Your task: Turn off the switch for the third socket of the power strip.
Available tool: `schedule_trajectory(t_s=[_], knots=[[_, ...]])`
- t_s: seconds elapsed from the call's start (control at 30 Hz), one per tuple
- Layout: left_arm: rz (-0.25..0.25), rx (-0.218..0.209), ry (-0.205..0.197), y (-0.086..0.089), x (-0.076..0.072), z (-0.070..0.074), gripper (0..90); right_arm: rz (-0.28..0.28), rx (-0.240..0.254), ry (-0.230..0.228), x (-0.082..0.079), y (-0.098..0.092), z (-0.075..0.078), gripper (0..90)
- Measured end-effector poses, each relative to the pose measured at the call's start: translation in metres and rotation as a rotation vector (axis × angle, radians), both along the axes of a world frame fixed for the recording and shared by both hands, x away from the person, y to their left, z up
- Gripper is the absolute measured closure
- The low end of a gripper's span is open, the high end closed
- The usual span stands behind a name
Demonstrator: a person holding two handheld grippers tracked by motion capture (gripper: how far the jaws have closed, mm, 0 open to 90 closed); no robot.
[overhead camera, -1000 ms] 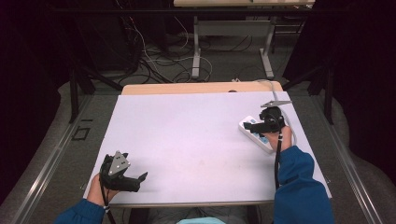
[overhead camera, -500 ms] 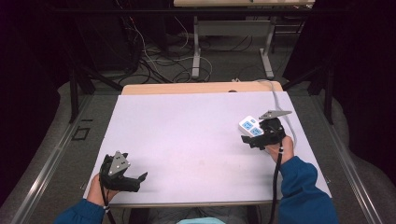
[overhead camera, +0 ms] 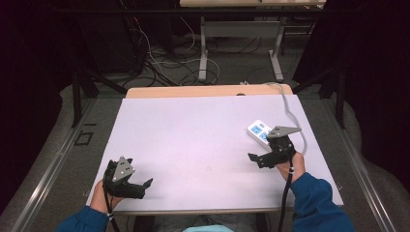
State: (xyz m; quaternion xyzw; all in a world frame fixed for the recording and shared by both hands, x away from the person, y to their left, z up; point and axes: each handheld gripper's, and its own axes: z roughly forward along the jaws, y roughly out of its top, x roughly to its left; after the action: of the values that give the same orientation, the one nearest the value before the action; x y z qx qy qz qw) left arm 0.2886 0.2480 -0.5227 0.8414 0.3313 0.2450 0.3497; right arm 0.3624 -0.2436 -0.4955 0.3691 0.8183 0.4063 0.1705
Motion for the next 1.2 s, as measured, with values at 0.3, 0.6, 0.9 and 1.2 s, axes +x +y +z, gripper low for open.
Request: schedule_trajectory(t_s=[0.3, 0.6, 0.9, 1.2], knots=[[0.000, -0.005, 0.000, 0.000, 0.000, 0.000, 1.4, 0.041, -0.014, -0.010, -0.023, 0.004, -0.002, 0.0], [0.001, -0.007, 0.007, -0.001, 0.000, -0.001, 1.5, 0.067, -0.040, -0.021, -0.035, 0.002, -0.004, 0.0], [0.001, -0.002, 0.005, -0.001, 0.000, -0.001, 1.5, 0.062, -0.060, -0.021, -0.044, -0.001, -0.005, 0.0], [-0.001, 0.004, 0.009, -0.001, 0.000, 0.000, 1.5, 0.063, -0.073, -0.034, -0.051, -0.003, -0.009, 0.0]])
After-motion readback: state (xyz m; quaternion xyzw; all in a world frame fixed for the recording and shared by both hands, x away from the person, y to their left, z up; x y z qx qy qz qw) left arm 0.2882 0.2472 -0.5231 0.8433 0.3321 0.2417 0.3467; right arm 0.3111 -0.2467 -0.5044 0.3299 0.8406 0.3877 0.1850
